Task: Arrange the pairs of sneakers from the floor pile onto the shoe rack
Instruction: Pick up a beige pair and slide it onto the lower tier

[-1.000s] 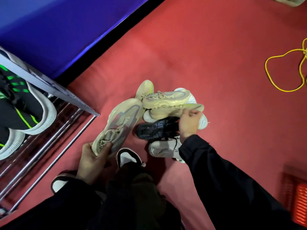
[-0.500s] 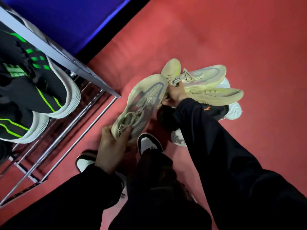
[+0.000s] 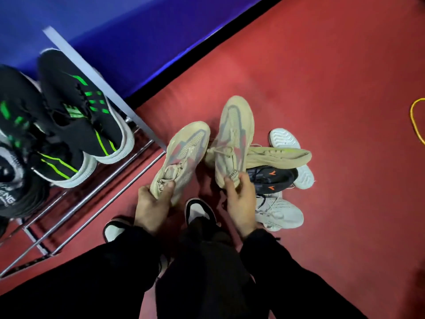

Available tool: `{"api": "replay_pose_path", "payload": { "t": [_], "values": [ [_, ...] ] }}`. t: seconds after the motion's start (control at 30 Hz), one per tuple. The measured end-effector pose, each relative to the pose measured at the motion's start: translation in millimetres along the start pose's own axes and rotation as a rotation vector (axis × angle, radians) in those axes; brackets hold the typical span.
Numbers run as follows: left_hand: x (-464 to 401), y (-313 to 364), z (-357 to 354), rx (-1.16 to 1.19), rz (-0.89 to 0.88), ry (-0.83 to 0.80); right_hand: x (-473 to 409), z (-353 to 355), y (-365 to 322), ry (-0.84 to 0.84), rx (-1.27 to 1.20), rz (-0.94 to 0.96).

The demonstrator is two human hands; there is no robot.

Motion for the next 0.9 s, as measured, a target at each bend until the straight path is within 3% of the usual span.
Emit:
{"api": "replay_pose_path", "payload": {
  "t": [0.23, 0.43, 0.53, 0.6, 0.7, 0.77, 0.9],
  "values": [
    [67.4, -43.1, 50.9, 0.253, 0.085, -0.015, 71.1, 37.7, -42.2, -0.314, 0.205, 0.094],
    [111.7, -117.8, 106.6, 0.361, 0.29, 0.164, 93.8, 20.5, -92.0, -0.619, 0.363, 0.164],
    [129.0, -154.4, 138.1, 0.523, 0.415, 0.227, 96.1, -8.0, -123.7, -0.736, 0.482, 0.162],
    [122.4, -185.1, 157.4, 0.617, 0.408, 0.323, 89.3, -34.7, -144.0, -0.782, 0.617, 0.204],
    [47.8, -282.7, 159.4, 0.743, 0.421, 0.498, 87.6, -83.3, -162.8, -0.911, 0.655, 0.215],
    [8.7, -321.3, 158.1, 0.966, 0.423, 0.614, 94.1, -120.4, -169.9, -1.001, 0.626, 0.204],
    [61.0, -255.8, 211.9, 1.196, 0.354, 0.625, 111.0, -184.3, -169.5, -1.08, 0.595, 0.021]
  ]
}}
Point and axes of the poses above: each hand's wrist, its own x-axis away from the middle knuckle, its own z-axis out of the back of the hand, y = z × x, the point moved 4 cm from there along -x, towards the middle knuckle, and after that the axes turned 14 degrees about -x, right-handed, at the moved point
